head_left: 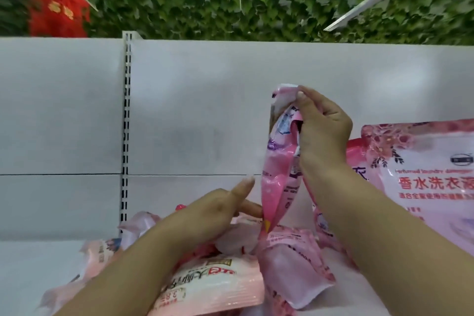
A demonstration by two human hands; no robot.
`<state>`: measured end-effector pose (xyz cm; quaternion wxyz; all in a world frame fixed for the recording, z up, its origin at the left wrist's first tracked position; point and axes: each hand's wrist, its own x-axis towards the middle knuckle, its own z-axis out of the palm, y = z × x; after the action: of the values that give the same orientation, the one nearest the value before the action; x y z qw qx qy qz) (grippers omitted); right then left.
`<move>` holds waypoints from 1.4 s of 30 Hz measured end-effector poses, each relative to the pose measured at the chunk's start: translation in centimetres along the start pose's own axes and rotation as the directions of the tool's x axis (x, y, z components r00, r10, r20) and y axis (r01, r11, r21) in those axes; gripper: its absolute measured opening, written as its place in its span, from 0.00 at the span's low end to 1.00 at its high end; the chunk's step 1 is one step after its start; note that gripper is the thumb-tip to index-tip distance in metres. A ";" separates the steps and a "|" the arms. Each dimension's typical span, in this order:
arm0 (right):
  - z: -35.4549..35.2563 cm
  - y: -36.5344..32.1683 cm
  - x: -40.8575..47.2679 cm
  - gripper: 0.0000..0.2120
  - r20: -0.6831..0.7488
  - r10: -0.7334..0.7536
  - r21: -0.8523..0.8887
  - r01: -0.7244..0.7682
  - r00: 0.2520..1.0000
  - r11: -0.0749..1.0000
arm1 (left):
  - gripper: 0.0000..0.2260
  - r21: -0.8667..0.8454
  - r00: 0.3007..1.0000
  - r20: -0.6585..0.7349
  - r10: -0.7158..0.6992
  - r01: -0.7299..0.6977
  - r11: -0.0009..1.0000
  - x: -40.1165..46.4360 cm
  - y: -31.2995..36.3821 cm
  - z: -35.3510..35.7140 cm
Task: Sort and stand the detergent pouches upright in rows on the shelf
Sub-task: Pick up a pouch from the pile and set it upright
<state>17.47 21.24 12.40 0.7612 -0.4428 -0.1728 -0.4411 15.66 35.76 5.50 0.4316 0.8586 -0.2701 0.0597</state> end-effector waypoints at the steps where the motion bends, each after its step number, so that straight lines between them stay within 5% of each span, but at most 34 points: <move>1: 0.3 -0.1 0.0 0.09 -0.025 -0.001 0.028 0.002 1.000 1.000 | 0.34 -0.093 1.000 -0.016 0.007 -0.008 0.996 -0.1 0.1 -0.4; 6: 1.9 -0.1 0.2 0.08 -0.100 0.070 0.127 -0.057 0.993 0.990 | 0.38 -0.319 0.972 0.223 0.078 -0.003 0.948 -0.1 0.5 -1.4; 13: 2.8 -0.8 -0.6 0.06 -0.058 -0.057 0.084 0.062 0.997 0.994 | 0.55 -0.566 0.858 0.514 0.005 0.335 0.754 0.0 0.0 -1.9; 16: 3.0 -1.0 -1.1 0.04 -0.031 -0.009 0.199 0.015 0.999 0.980 | 0.59 -0.706 0.932 0.356 -0.074 0.320 0.632 0.3 0.5 -0.7; 20: 3.0 -0.5 -2.8 0.10 0.159 0.022 0.185 -0.052 0.987 0.981 | 0.52 -0.945 0.986 0.162 -0.031 0.164 0.284 1.3 0.1 0.6; 24: 1.1 1.0 -4.8 0.12 0.340 0.072 0.131 -0.123 0.938 0.984 | 0.33 -0.979 0.975 -0.205 -0.084 -0.204 0.013 2.0 -0.1 -0.7; 28: -0.8 3.3 -5.8 0.24 0.522 0.206 -0.135 -0.158 0.828 0.978 | 0.11 -0.927 0.878 -0.370 -0.302 -0.368 0.067 2.1 -1.4 -2.5; 31: -1.1 3.9 -5.0 0.22 0.532 0.369 -0.261 -0.268 0.762 0.928 | 0.17 -0.885 0.826 -0.464 -0.321 -0.450 0.123 2.2 -2.7 -4.0; 34: -1.8 4.5 -3.9 0.18 0.424 0.387 -0.465 -0.170 0.819 0.869 | 0.20 -0.756 0.736 -0.638 -0.227 -0.544 0.363 1.8 -3.3 -5.0; 37: -2.1 4.2 -3.4 0.12 0.451 0.464 -0.459 -0.248 0.763 0.853 | 0.21 -0.719 0.823 -0.566 -0.047 -0.465 0.517 1.0 -2.6 -4.2; 40: -2.0 4.2 -3.4 0.33 0.513 0.581 -0.532 -0.297 0.632 0.793 | 0.23 -0.768 0.919 -0.395 0.020 -0.341 0.542 1.1 -1.7 -2.4; 42: -2.7 4.6 -3.3 0.31 0.529 0.597 -0.551 -0.290 0.603 0.782 | 0.18 -0.766 0.956 -0.292 0.029 -0.252 0.592 1.3 -1.4 -1.2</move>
<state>19.12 21.76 6.37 0.6190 -0.7502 -0.2232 -0.0646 17.61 36.80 5.66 0.7923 0.5374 -0.2792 0.0745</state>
